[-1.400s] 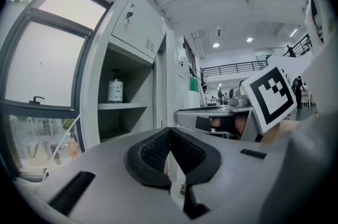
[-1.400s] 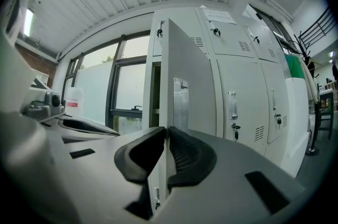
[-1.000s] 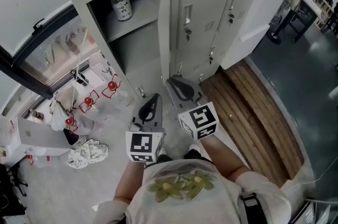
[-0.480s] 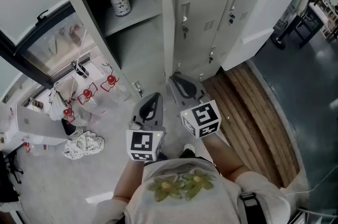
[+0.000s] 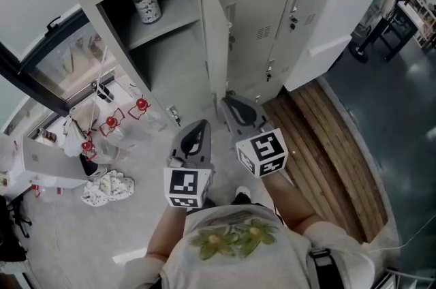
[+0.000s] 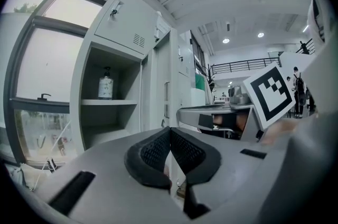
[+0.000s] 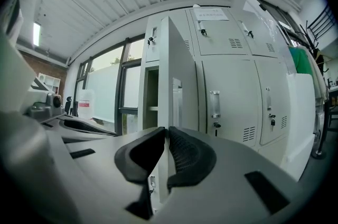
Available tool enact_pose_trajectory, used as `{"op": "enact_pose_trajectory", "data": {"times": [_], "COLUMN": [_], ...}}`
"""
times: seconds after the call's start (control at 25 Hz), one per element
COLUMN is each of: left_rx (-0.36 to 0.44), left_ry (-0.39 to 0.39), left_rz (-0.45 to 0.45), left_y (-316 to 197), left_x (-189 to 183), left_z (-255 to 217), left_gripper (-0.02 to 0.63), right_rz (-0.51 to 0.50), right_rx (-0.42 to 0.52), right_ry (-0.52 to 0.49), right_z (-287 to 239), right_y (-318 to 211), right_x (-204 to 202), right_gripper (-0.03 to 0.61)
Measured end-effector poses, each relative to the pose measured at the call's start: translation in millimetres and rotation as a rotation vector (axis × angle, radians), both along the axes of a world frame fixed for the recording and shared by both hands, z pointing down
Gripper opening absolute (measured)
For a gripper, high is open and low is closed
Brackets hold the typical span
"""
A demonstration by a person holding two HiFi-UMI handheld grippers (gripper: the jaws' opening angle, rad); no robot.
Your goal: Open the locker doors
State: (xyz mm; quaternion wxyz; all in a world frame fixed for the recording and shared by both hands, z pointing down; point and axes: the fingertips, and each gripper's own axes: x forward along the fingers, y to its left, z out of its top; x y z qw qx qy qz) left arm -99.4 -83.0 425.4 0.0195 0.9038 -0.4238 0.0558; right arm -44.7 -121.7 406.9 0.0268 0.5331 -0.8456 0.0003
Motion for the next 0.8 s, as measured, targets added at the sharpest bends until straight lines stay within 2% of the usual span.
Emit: {"op": "enact_pose_trajectory", "data": {"times": [0.8], "left_rx": [0.012], "left_ry": [-0.008], "left_rz": [0.006], "left_y": [3], "left_x": [20], "left_z": [-4], "left_gripper": [0.028], "right_rz": [0.02], "right_rx": [0.015], "right_ry": [0.017], "right_z": [0], "right_y": [1], "right_x": [22], "right_gripper": [0.049]}}
